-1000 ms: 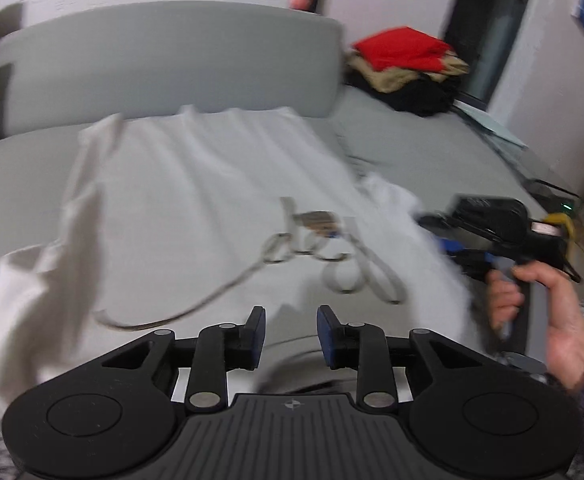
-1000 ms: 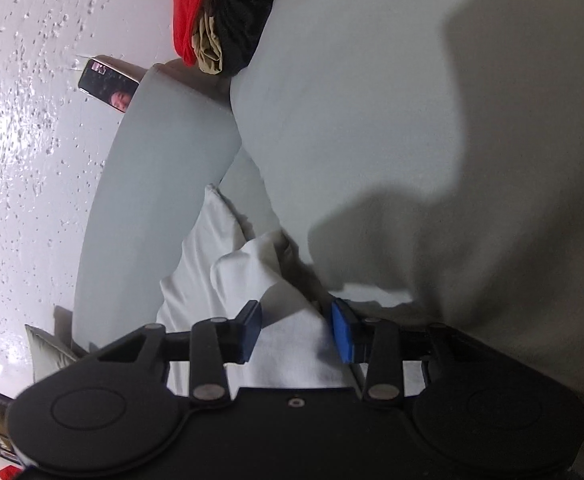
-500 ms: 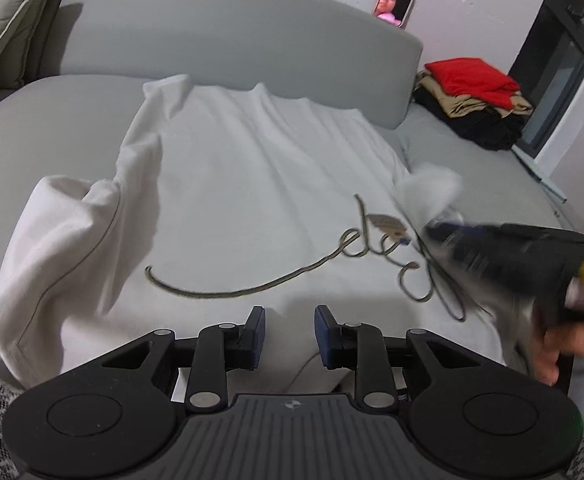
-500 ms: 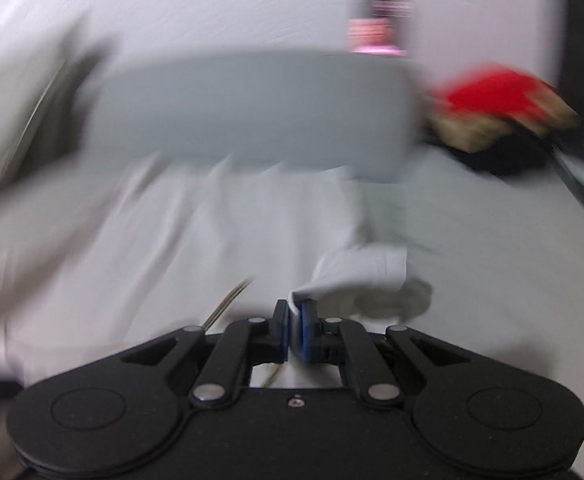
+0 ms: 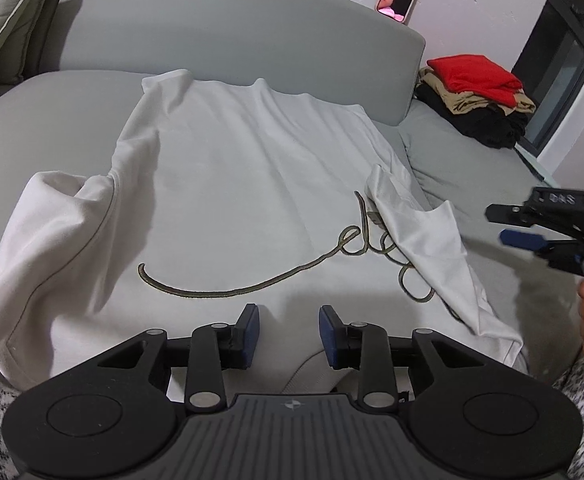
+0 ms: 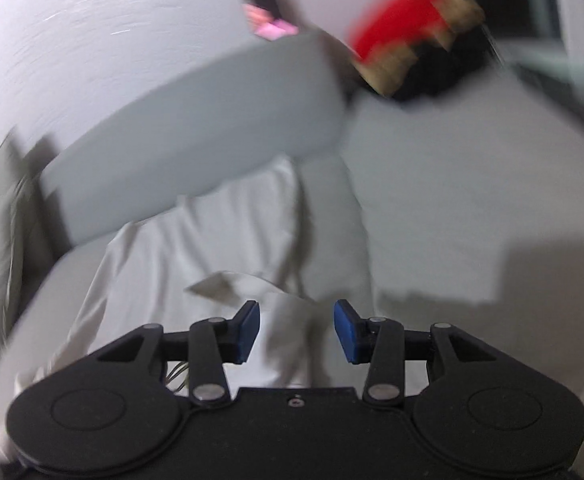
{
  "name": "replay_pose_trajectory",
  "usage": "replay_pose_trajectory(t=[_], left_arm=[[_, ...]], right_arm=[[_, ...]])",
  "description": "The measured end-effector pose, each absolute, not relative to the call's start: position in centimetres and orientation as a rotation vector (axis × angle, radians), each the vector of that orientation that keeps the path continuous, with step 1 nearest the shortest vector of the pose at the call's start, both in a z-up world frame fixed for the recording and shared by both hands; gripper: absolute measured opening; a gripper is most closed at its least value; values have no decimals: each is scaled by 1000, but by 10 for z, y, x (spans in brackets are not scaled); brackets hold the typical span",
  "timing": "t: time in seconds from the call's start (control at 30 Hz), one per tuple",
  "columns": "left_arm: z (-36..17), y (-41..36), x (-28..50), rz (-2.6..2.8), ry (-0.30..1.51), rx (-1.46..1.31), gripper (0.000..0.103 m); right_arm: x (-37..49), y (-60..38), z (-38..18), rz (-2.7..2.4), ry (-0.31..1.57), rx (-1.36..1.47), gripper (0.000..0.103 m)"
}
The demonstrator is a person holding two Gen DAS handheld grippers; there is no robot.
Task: Fold clothes
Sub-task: 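Smooth the sweatshirt body with the right gripper, left tool held open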
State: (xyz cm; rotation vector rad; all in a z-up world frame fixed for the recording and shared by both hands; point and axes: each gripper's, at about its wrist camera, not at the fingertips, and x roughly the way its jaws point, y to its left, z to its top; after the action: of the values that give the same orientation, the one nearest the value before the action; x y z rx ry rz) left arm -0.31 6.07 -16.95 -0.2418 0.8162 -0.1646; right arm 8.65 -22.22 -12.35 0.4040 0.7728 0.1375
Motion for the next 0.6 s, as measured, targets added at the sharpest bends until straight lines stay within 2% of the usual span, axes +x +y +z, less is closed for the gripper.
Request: replay_pose_trajectory(t=[0.13, 0.37, 0.4, 0.43, 0.47, 0.6], left_arm=[[-171, 60, -3, -159, 816, -220, 32], [-174, 58, -1, -151, 818, -199, 32], [-174, 58, -1, -152, 816, -197, 32], [-174, 57, -2, -152, 814, -195, 32], [-174, 57, -2, -155, 813, -193, 32], [-174, 55, -5, -169, 798, -184, 30]], right_arm=[[104, -229, -141, 153, 837, 505, 41], [129, -174, -145, 109, 949, 288, 44], [131, -170, -146, 90, 955, 257, 40], [132, -167, -146, 76, 957, 231, 13], [130, -167, -144, 76, 945, 218, 2], [114, -186, -125, 59, 849, 232, 2]])
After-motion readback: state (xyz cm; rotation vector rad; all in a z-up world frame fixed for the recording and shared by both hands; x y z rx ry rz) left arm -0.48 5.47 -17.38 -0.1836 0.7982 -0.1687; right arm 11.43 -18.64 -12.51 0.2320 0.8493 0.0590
